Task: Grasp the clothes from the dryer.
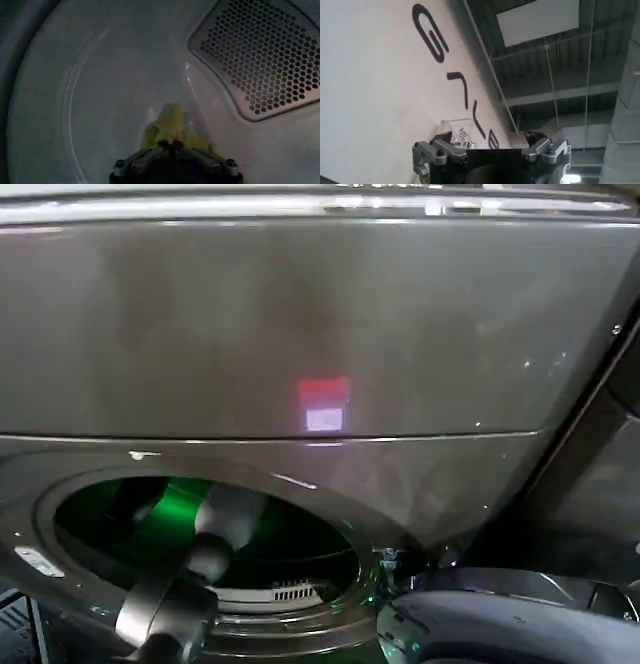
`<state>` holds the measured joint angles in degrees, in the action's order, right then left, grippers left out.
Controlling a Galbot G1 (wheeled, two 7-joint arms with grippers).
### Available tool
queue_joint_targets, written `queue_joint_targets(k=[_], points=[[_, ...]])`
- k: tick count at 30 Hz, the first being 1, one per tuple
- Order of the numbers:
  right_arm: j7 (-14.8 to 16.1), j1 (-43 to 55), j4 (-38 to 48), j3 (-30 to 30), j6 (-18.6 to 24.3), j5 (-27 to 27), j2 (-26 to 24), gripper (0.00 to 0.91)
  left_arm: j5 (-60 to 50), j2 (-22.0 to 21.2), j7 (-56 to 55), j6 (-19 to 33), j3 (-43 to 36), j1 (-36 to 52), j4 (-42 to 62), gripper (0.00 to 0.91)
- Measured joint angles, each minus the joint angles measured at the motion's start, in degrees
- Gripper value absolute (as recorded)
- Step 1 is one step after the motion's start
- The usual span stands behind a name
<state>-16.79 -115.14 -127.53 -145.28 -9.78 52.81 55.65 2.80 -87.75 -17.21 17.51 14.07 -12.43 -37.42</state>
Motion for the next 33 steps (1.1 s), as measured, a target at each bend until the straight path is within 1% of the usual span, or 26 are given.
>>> queue_joint_targets(k=[22, 33], points=[[-0.5, 0.2, 0.7, -0.1, 0.0, -0.3, 0.0, 0.907, -0.4, -0.6, -0.2, 0.2, 0.1, -0.1, -0.1, 0.000], [-0.1, 0.3, 0.5, -1.4, -2.0, 0.0, -0.2, 0.907, -0.4, -0.7, -0.1, 0.2, 0.1, -0.3, -0.4, 0.000]])
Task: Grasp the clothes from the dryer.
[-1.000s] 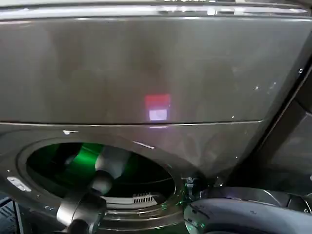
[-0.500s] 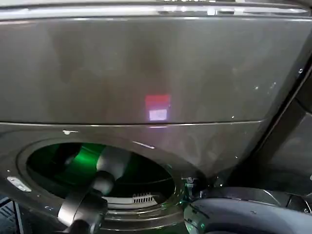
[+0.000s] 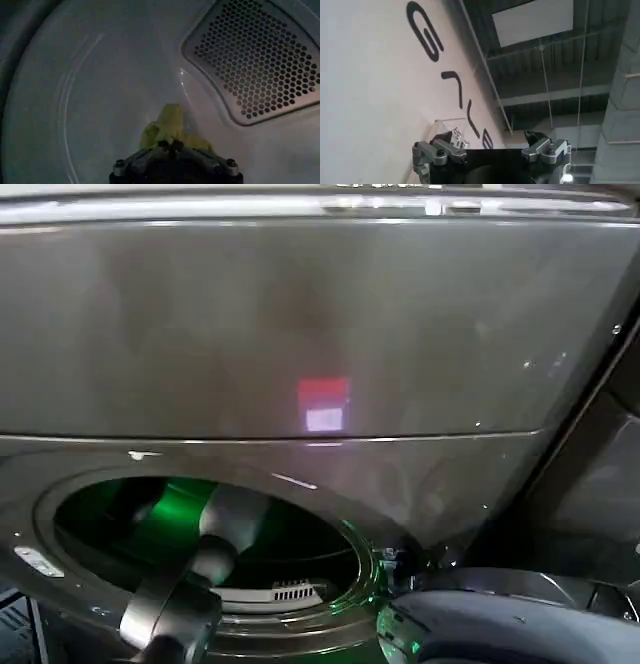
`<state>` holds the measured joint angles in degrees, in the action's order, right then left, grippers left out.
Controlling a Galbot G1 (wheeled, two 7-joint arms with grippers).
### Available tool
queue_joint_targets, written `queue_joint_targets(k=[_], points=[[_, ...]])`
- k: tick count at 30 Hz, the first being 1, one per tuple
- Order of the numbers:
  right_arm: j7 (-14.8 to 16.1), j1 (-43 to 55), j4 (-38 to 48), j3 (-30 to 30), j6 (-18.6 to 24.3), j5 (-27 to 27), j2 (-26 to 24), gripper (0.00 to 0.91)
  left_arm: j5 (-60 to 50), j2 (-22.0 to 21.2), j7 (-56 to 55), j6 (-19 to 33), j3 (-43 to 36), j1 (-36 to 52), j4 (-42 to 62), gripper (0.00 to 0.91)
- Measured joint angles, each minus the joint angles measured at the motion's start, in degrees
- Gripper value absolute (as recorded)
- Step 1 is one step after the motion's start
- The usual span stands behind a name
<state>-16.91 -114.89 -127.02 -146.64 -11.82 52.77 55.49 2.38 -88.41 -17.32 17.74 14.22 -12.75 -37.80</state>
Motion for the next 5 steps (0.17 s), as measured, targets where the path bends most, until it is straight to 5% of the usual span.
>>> queue_joint_targets(k=[5], points=[[0.0, 0.0, -0.1, -0.4, -0.9, 0.0, -0.1, 0.907, 0.0, 0.0, 0.1, 0.0, 0.0, 0.0, 0.0, 0.000]])
